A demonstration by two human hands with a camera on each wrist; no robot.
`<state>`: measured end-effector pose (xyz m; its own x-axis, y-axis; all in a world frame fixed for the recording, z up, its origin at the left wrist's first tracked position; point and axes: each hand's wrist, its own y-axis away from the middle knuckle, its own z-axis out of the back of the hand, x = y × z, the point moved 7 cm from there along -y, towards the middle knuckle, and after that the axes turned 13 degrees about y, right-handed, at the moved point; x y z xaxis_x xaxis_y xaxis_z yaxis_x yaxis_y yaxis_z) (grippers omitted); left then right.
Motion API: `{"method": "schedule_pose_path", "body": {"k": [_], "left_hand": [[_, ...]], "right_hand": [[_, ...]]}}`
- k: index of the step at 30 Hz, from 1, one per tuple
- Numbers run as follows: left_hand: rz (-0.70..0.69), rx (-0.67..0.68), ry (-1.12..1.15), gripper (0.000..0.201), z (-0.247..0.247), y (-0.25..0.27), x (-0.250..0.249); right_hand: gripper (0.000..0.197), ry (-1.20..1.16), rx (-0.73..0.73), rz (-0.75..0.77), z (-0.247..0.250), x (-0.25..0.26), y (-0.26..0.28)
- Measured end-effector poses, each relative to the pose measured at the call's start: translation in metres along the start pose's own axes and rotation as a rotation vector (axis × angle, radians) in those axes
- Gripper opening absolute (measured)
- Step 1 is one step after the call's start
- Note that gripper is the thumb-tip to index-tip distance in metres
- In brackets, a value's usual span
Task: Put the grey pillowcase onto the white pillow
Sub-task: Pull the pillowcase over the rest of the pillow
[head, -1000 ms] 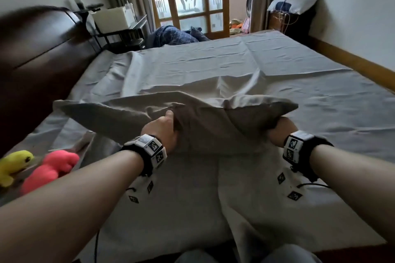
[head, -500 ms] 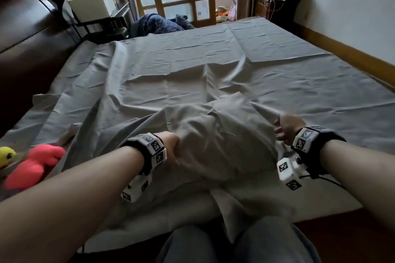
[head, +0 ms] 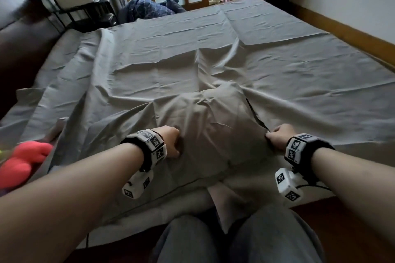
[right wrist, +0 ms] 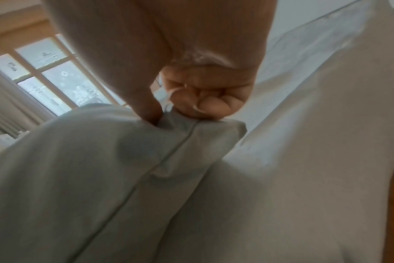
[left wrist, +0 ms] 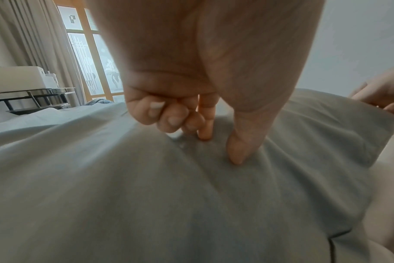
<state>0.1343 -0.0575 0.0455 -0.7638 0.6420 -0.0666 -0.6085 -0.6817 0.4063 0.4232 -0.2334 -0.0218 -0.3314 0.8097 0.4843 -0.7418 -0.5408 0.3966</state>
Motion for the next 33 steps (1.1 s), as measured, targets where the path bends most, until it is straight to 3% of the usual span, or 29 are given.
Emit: {"method": "schedule_pose_path", "body": {"k": [3, 6, 7, 13, 16, 18, 20, 22, 24, 29, 33], "left_hand": [[-0.034, -0.048, 0.042, 0.034, 0.001, -0.007, -0.013], [-0.048, -0.11, 0.074, 0.039, 0.004, -0.016, -0.023], [-0.056, -0.142, 0.076, 0.041, 0.005, -0.019, -0.025], [-0.105, -0.397, 0.031, 0.068, 0.013, -0.018, -0.031], [-0.111, -0.352, 0.087, 0.077, 0.004, -0.019, -0.028], [-0.087, -0.305, 0.102, 0.083, -0.004, -0.02, -0.022], [-0.08, -0.292, 0.14, 0.084, -0.009, -0.021, -0.017], [-0.095, -0.308, 0.175, 0.082, -0.009, -0.02, -0.012], [-0.106, -0.345, 0.199, 0.079, -0.006, -0.019, -0.004], [-0.024, -0.368, 0.254, 0.073, -0.007, -0.017, 0.037], [0.047, -0.376, 0.265, 0.073, -0.013, -0.01, 0.074]], "right_hand": [[0.029, 0.109, -0.109, 0.073, 0.024, 0.006, 0.001], [0.03, -0.015, -0.509, 0.039, 0.072, 0.001, 0.007], [0.031, -0.004, -0.559, 0.001, 0.079, -0.002, 0.008], [0.035, 0.036, -0.392, -0.211, 0.081, -0.022, -0.002], [0.035, 0.036, -0.208, -0.194, 0.069, -0.029, -0.001], [0.04, 0.03, -0.181, -0.207, 0.061, -0.026, 0.003], [0.049, 0.012, -0.262, -0.246, 0.06, -0.015, 0.002], [0.06, 0.071, -0.349, -0.195, 0.062, 0.015, 0.0], [0.062, 0.149, -0.325, -0.095, 0.056, 0.051, -0.008], [0.049, 0.16, -0.04, 0.067, 0.011, 0.113, -0.046], [0.037, 0.225, -0.118, 0.114, 0.002, 0.131, -0.066]]}}
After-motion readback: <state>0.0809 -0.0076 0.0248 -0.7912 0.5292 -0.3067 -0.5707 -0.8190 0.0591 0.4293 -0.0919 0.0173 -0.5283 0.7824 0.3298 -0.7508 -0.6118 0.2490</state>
